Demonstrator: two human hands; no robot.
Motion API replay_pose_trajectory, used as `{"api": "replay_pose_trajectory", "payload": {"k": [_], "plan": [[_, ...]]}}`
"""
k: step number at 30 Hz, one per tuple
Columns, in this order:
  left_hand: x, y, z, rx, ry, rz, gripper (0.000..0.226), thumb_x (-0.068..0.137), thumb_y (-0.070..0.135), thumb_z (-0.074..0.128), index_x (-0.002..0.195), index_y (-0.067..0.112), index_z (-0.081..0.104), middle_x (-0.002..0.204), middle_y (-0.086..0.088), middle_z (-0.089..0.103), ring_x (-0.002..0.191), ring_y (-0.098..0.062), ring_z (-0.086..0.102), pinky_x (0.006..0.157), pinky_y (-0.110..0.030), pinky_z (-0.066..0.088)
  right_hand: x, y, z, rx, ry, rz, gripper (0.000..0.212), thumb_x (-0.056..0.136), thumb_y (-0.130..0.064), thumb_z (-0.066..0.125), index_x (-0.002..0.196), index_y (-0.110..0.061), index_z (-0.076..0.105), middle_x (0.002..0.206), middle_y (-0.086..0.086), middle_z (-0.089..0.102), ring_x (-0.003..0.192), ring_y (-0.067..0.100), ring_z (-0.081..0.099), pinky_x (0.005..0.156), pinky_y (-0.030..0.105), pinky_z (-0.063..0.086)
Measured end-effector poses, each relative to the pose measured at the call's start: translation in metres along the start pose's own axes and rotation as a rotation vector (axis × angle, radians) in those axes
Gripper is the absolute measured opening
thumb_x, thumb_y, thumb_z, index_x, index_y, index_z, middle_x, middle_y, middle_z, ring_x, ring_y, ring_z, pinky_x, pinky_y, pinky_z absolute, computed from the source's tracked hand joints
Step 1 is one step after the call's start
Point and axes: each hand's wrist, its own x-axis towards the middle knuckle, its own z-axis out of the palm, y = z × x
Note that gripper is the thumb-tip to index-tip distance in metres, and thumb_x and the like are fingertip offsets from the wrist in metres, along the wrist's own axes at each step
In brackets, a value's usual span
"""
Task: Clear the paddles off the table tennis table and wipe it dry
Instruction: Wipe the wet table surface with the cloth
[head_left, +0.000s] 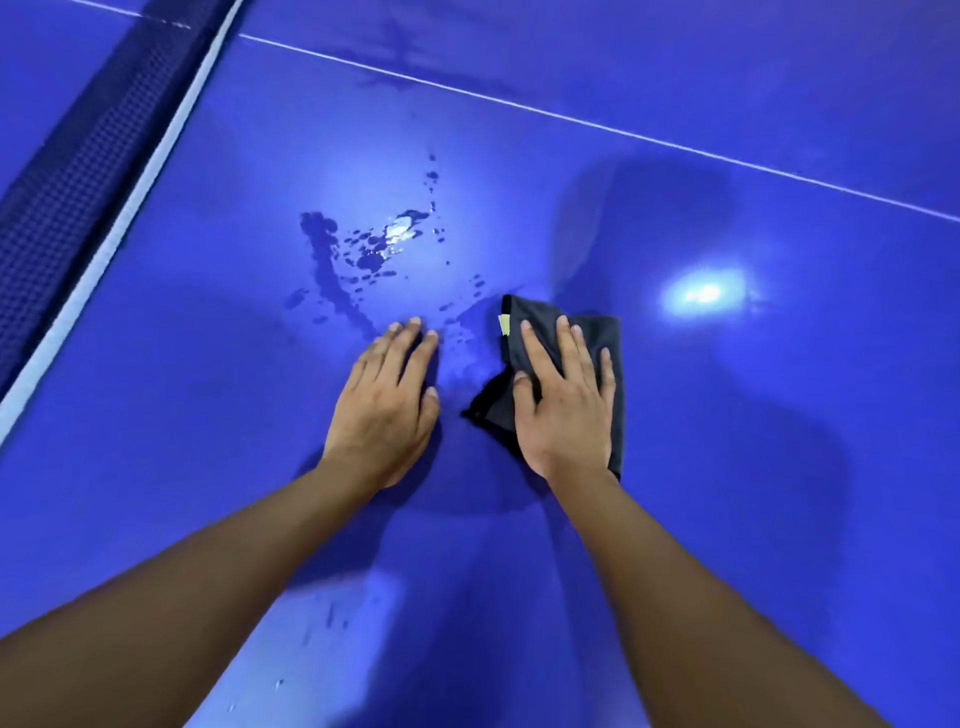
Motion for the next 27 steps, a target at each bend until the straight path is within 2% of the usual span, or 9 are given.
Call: {"api": "replay_pose_trajectory", "payload": {"k": [4, 8, 17, 23, 27], "plan": [[0.048, -0.005, 0.001, 0.070, -0.058, 0.035, 0.062, 0.100, 0.032, 0.029, 0.158, 0.008, 0.026, 0.165, -0.012, 0.023, 0.152, -0.031, 0.022, 0.123, -0.046, 0.021, 0.090, 0.010, -0.003, -0.022, -0.018, 0.036, 0.057, 0.104, -0.041, 0.035, 0.160, -0.041, 0.023, 0.170, -0.001, 0.017, 0.158, 0.014, 0.007, 0.128, 0.045, 0.000], [0.052, -0.004, 0.007, 0.055, -0.018, 0.012, 0.061, 0.099, 0.030, 0.032, 0.157, 0.009, 0.029, 0.164, -0.011, 0.027, 0.152, -0.030, 0.024, 0.122, -0.049, 0.024, 0.183, 0.024, -0.008, -0.042, -0.007, 0.074, 0.056, 0.105, -0.040, 0.034, 0.160, -0.041, 0.024, 0.170, -0.001, 0.017, 0.158, 0.014, 0.007, 0.127, 0.046, 0.000], [0.060, 0.000, 0.011, 0.075, 0.005, 0.025, 0.063, 0.095, 0.027, 0.037, 0.154, 0.005, 0.035, 0.164, -0.013, 0.025, 0.151, -0.033, 0.026, 0.122, -0.049, 0.022, 0.351, 0.047, -0.013, -0.066, -0.007, 0.117, 0.056, 0.104, -0.040, 0.034, 0.159, -0.040, 0.026, 0.170, 0.000, 0.017, 0.157, 0.015, 0.010, 0.127, 0.046, 0.002], [0.063, -0.001, 0.011, 0.074, -0.015, 0.021, 0.063, 0.095, 0.028, 0.038, 0.153, 0.005, 0.036, 0.164, -0.014, 0.026, 0.151, -0.034, 0.026, 0.120, -0.050, 0.025, 0.384, 0.049, -0.010, -0.050, -0.010, 0.141, 0.056, 0.103, -0.039, 0.032, 0.159, -0.040, 0.027, 0.170, -0.001, 0.017, 0.157, 0.016, 0.010, 0.128, 0.046, 0.002], [0.065, -0.001, 0.010, 0.093, -0.037, 0.029, 0.059, 0.099, 0.027, 0.033, 0.154, 0.006, 0.034, 0.163, -0.015, 0.028, 0.152, -0.034, 0.024, 0.122, -0.048, 0.021, 0.376, 0.044, -0.014, -0.046, -0.077, 0.078, 0.055, 0.105, -0.038, 0.030, 0.159, -0.042, 0.025, 0.171, 0.001, 0.013, 0.158, 0.017, 0.007, 0.127, 0.048, -0.002]]}}
